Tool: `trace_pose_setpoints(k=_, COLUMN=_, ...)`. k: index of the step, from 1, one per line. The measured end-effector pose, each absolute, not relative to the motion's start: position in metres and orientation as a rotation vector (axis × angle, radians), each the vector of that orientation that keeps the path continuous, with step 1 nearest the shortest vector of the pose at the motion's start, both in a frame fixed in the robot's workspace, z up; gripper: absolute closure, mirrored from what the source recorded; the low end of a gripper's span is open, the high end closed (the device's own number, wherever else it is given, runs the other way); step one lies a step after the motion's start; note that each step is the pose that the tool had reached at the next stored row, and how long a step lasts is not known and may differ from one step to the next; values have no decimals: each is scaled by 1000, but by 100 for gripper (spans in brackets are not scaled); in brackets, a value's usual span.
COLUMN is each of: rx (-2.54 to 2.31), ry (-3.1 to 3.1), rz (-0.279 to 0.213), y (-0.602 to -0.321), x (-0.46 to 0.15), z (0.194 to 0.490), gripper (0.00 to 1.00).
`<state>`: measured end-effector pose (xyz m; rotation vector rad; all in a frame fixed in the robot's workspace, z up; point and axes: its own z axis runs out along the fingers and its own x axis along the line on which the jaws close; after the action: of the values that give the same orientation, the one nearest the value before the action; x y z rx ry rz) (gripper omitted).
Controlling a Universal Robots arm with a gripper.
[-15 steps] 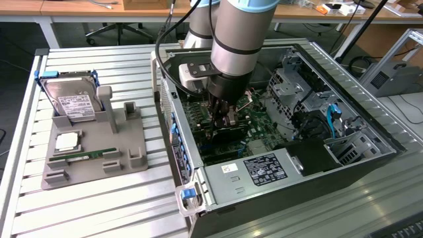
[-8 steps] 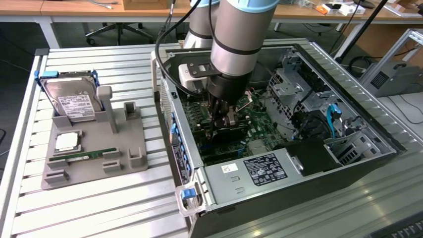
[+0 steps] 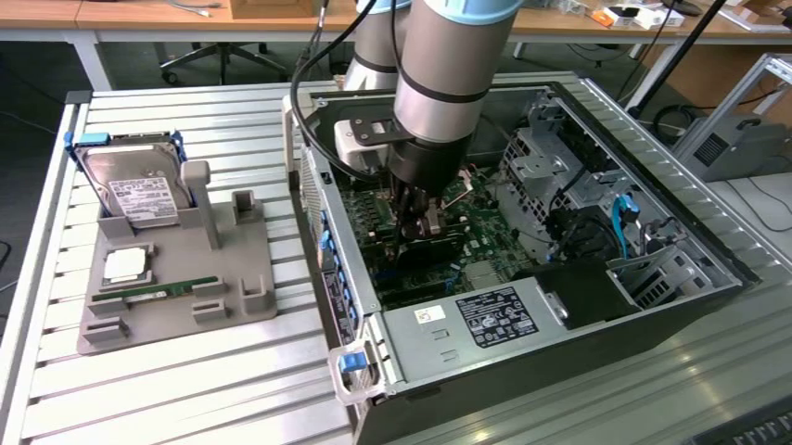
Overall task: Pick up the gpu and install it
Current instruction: 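Press down on the gpu until it lock into place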
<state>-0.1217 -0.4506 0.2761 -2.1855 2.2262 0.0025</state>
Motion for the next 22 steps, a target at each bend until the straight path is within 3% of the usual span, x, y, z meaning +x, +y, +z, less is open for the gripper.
trace_pose_setpoints(k=22, rx=-2185, ry=2225, rz=1, y=-451, x=-126, z=276, gripper=89)
